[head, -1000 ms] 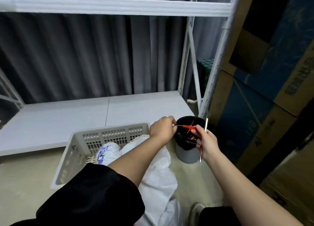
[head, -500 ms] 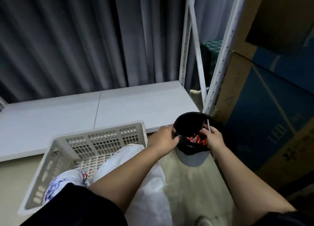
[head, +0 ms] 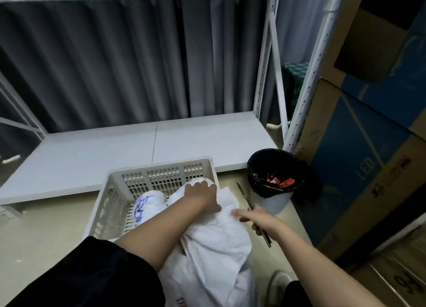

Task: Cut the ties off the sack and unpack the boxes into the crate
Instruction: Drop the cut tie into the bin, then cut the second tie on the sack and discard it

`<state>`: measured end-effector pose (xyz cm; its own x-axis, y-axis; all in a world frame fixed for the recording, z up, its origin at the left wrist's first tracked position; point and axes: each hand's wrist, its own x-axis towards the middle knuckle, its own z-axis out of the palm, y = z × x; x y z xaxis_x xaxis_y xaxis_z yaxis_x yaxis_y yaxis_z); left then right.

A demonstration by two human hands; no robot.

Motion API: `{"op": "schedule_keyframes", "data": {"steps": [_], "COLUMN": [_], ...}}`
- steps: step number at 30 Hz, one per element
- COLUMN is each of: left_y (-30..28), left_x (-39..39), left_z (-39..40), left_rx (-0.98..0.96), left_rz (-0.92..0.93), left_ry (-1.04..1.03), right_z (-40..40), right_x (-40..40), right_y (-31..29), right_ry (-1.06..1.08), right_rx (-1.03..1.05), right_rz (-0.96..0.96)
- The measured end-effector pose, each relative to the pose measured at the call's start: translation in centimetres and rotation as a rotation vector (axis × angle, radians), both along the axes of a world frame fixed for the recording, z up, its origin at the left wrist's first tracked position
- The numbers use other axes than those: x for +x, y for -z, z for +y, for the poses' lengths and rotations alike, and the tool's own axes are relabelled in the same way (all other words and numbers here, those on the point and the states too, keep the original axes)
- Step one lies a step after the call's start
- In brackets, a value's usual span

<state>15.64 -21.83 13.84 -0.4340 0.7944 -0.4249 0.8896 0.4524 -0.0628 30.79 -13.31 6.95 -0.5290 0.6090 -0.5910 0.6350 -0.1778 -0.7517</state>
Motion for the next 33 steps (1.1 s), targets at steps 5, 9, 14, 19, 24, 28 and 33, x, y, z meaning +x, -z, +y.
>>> {"op": "schedule_keyframes", "data": {"steps": [5,9,14,19,24,28,33], "left_y": [-2.2,-4.2,-7.2,-9.1,-7.5,-5.7,-4.3], "left_x": [0.6,0.5,-0.2,-1.4,-1.2,-1.2,-1.5], "left_z": [-3.4,-5.8,-8.6,-11.1,-14.4,-15.7,-16.9], "left_rx": [0.076,0.060,-0.047,-0.045,0.099,0.299,0.572], "left_rz": [-0.087,0.028,0.135,-0.068,0.173,0.295,0.342], "left_ry": [-0.023,-0.027,0.020,0.026,0.136,0.091,0.116], "right_z": [-4.0,-4.5,-5.3,-7.0,-8.2,-8.9,-9.6], "right_x": [0.0,-0.5,-1.3,-1.7,-1.7,-1.3,-1.6], "right_y": [-0.5,-4.6,-10.7,-14.8,-16.4,-16.5,-15.1], "right_ry": [0.108,0.272,0.191,0.120,0.076,0.030,0.176], "right_rx": [-0.102,0.131,0.478,0.557,0.269,0.054,0.220], "right_rz": [0.127,0.272,0.366,0.459,0.644,0.655,0.367]}}
